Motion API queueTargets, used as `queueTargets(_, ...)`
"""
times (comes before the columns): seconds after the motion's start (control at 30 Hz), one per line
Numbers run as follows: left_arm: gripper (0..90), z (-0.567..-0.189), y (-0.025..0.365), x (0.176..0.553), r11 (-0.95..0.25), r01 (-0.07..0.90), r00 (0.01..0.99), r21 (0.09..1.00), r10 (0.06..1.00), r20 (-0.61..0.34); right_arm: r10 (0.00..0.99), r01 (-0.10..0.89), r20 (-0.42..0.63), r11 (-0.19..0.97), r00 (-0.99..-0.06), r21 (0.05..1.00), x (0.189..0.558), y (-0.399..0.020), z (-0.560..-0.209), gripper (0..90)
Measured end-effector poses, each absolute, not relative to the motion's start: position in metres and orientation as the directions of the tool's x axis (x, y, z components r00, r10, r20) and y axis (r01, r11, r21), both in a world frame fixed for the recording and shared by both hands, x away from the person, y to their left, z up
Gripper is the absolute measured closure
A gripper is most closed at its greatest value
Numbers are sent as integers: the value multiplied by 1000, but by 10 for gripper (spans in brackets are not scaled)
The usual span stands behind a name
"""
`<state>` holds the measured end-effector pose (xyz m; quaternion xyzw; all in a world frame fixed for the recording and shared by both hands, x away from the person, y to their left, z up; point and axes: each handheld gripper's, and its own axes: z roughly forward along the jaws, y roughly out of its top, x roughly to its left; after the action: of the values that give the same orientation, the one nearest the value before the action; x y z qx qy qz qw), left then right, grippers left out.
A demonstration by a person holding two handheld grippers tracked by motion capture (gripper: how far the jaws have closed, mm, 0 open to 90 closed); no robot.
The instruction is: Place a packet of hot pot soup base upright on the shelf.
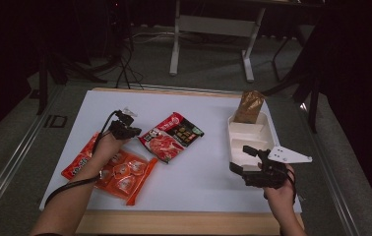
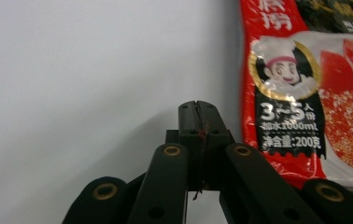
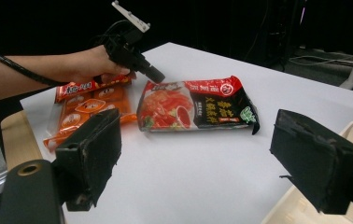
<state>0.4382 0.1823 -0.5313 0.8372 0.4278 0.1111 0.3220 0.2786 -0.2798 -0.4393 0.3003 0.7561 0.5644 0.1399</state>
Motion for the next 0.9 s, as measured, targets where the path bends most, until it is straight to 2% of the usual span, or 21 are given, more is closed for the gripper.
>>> queueTargets(0.27,899,-534,175,440,-442,650,621,619,778,-97,610,302,135,180,-781,936,280,-280,-441,163)
queueTargets(0.9,900,-535,136,427,-549,597,717,585,692,-82,610,303,135,182,-781,935,280,-280,-442,163)
